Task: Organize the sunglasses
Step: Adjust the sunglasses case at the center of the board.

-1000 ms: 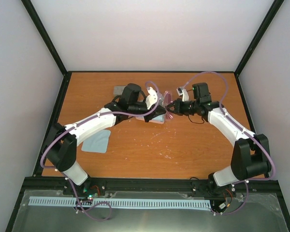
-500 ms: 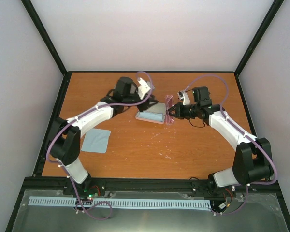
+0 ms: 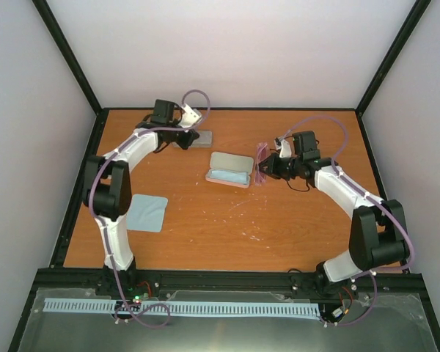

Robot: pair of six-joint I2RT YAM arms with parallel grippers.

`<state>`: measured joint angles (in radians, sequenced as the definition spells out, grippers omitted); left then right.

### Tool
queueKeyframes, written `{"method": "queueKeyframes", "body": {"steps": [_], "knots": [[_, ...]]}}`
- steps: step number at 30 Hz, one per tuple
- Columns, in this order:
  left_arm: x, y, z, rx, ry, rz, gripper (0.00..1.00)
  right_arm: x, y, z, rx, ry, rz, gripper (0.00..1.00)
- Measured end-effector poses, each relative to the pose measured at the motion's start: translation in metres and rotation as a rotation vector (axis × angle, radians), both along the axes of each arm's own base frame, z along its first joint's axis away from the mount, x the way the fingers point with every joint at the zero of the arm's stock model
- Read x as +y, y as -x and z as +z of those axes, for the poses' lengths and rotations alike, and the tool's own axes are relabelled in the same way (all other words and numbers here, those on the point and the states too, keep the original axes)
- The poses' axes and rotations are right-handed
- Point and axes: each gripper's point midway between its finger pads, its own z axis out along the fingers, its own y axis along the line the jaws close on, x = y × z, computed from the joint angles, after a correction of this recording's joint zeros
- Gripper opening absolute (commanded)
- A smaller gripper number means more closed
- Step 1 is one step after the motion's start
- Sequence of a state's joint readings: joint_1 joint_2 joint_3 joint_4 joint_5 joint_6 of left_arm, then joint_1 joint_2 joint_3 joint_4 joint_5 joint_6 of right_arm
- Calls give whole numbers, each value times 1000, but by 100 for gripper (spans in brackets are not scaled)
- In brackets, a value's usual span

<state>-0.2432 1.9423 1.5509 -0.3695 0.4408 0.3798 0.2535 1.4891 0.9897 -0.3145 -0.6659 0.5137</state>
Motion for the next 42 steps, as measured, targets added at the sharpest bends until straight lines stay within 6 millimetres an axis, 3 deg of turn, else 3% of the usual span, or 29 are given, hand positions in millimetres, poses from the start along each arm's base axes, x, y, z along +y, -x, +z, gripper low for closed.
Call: {"method": "queueKeyframes", "body": {"steps": [3,5,8,12,15,26,38,42], "knots": [[-4,3,-42,104,-41,-34,5,2,-1,-4,6,1,4,3],[-7,2,-57,148,-53,-54,6,5,-1,-6,8,0,10,3],[-13,-10,-60,158,-56,-72,6,7,-1,-8,11,0,15,3],[-22,-30,-47,126,-42,-99,7,8,-2,-11,16,0,19,3],[-30,-34,-44,120,-34,-127,7,8,-3,-14,23,2,19,3],[-67,-2,-97,269,-46,-243,10,10,-9,-19,30,1,16,3],[-71,1,-109,284,-58,-263,9,11,-13,-17,25,-1,16,3],[-66,13,-115,316,-58,-258,8,12,-15,-19,30,-1,18,3]]}}
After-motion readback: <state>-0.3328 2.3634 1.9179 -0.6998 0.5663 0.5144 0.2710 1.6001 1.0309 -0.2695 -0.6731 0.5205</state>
